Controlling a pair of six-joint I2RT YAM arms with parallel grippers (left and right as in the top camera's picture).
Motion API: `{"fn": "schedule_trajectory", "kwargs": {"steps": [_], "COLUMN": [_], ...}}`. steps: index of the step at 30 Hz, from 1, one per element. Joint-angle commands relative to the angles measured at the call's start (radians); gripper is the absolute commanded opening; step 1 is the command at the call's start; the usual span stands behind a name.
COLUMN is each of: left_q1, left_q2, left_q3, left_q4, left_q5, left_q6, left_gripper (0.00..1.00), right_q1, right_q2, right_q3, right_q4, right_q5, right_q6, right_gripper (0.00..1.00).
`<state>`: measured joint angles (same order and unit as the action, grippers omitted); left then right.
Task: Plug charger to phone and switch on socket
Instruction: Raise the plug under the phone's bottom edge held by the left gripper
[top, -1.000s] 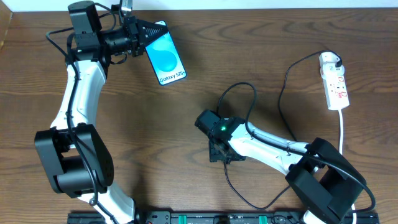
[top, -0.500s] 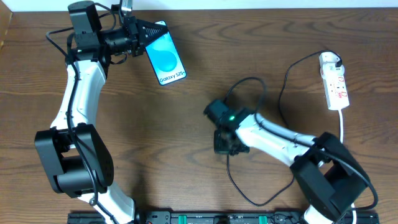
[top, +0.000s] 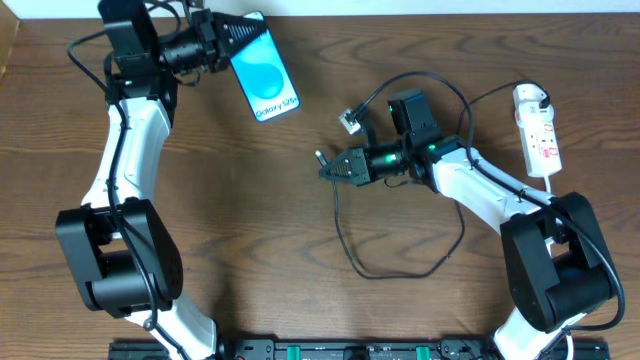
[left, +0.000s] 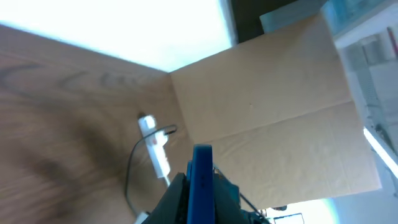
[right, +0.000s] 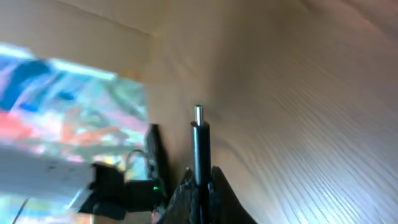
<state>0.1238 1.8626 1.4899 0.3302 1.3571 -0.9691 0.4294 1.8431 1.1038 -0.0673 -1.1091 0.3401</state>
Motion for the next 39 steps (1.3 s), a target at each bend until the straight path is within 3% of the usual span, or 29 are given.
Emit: {"fn": "schedule_trajectory", "kwargs": {"steps": [1, 17, 28, 39], "left_q1": [0.005, 0.004, -0.019, -0.049], "left_q2": [-0.013, -0.013, -0.013, -0.013], "left_q3": [0.010, 0.010, 0.010, 0.010], "left_q4": [0.124, 0.350, 0.351, 0.360], "left_q5": [0.024, -0.065, -0.143, -0.081], "left_q6": [-0.205, -0.420, -0.415, -0.306], "left_gripper": [0.08, 0.07, 0.07, 0.08], "right_q1": [0.003, 0.004, 0.001, -0.003], "right_q2": [0.003, 0.003, 0.003, 0.003], "right_q3": [0.008, 0.008, 0.008, 0.008], "right_q4": [0.132, 0.877, 0.937, 0.946], "right_q5": [-0.227, -0.224, -0.136, -0.139], "right_q6": [-0.041, 0.384, 0.385, 0.460], "right_gripper": [0.01, 0.01, 0.01, 0.01]}}
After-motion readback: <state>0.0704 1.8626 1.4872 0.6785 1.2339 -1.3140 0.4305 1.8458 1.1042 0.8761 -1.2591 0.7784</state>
